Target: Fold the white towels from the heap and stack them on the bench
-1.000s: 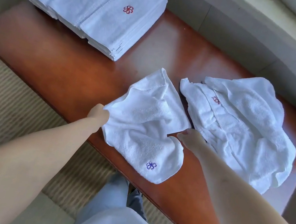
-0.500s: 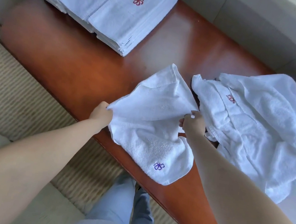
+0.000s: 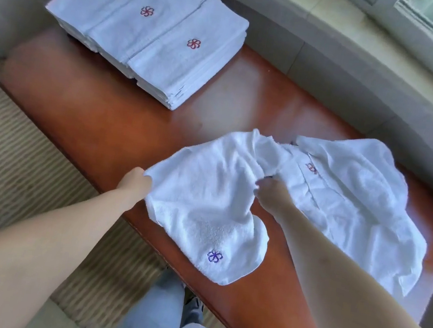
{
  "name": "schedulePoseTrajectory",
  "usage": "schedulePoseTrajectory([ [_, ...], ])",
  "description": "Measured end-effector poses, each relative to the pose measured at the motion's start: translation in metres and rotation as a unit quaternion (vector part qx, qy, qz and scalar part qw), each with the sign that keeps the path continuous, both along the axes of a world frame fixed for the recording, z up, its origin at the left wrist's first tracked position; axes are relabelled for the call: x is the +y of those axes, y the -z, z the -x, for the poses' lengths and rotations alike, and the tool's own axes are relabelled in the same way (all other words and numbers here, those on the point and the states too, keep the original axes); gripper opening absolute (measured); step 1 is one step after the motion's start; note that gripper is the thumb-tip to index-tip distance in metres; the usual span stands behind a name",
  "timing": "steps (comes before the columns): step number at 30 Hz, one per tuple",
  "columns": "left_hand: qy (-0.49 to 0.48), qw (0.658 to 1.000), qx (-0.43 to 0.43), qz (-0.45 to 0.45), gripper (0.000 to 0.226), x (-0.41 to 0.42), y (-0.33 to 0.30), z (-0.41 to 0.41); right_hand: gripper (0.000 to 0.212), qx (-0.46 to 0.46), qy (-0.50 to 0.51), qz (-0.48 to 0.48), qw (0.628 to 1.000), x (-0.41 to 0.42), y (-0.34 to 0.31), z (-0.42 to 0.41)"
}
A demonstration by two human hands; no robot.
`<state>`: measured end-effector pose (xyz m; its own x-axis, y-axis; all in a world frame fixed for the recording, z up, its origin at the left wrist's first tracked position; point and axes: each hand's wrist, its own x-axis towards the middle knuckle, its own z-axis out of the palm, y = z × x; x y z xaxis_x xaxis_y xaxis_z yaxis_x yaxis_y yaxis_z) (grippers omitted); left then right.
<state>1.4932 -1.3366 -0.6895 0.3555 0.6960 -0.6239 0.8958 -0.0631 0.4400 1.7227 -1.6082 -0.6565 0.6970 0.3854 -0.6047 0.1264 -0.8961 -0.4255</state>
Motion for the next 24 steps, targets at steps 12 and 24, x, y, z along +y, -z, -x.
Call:
schedulePoseTrajectory([
  [12,-0.004,1.000,-0.004,0.017,0.017,0.006,0.032,-0.001,0.019,0.051,0.259,-0.094,0.960,0.019,0.065,-0.002],
  [24,-0.045,0.999,-0.014,-0.026,0.022,0.027,0.040,0.019,0.020,0.077,0.276,-0.112,0.951,0.028,0.051,-0.012],
])
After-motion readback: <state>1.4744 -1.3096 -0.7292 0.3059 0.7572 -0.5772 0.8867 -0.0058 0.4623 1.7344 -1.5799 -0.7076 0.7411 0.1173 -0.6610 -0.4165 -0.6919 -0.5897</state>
